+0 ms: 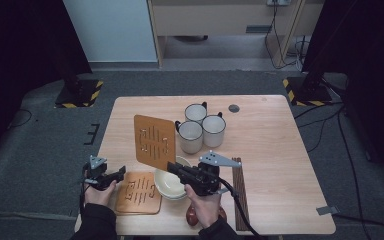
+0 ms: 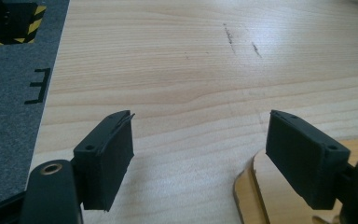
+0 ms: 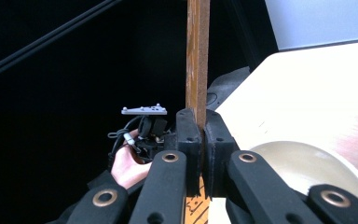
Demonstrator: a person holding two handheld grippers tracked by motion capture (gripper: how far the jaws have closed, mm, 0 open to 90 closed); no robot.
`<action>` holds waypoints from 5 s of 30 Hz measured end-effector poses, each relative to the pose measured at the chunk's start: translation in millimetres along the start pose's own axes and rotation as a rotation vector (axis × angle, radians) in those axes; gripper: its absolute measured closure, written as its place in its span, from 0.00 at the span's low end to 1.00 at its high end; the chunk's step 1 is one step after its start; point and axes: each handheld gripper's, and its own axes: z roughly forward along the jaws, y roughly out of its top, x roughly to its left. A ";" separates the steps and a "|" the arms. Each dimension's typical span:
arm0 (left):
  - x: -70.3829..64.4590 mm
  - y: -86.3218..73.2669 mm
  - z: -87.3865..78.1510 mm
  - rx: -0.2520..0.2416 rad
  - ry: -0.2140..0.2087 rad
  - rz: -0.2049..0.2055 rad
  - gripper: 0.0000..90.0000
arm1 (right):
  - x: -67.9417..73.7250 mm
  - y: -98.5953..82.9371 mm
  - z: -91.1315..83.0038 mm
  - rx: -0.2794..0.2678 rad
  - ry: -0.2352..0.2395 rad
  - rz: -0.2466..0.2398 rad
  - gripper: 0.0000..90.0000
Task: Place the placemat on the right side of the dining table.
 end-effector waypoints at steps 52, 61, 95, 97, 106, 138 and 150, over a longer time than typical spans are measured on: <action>7.0 3.2 29.6 0.089 0.089 0.000 0.02 | -65.9 51.7 -78.4 -0.117 -0.172 0.030 0.97; 7.2 3.3 29.5 0.093 0.091 0.000 0.01 | -77.3 58.4 -93.4 -0.130 -0.215 0.030 0.97; 7.1 3.3 29.7 0.096 0.094 -0.003 0.00 | -124.2 54.0 -155.1 -0.150 -0.356 0.056 0.97; 7.1 3.3 29.7 0.096 0.093 -0.002 0.00 | -128.3 53.3 -159.8 -0.148 -0.368 0.066 0.97; 7.1 3.3 29.7 0.097 0.094 -0.002 0.00 | -135.2 51.5 -166.6 -0.142 -0.392 0.075 0.97; 7.0 3.3 29.9 0.095 0.094 -0.004 0.00 | -188.6 22.1 -192.8 -0.044 -0.536 0.172 0.97; 7.0 3.3 29.8 0.095 0.094 -0.005 0.00 | -201.2 14.1 -192.3 0.007 -0.583 0.197 0.97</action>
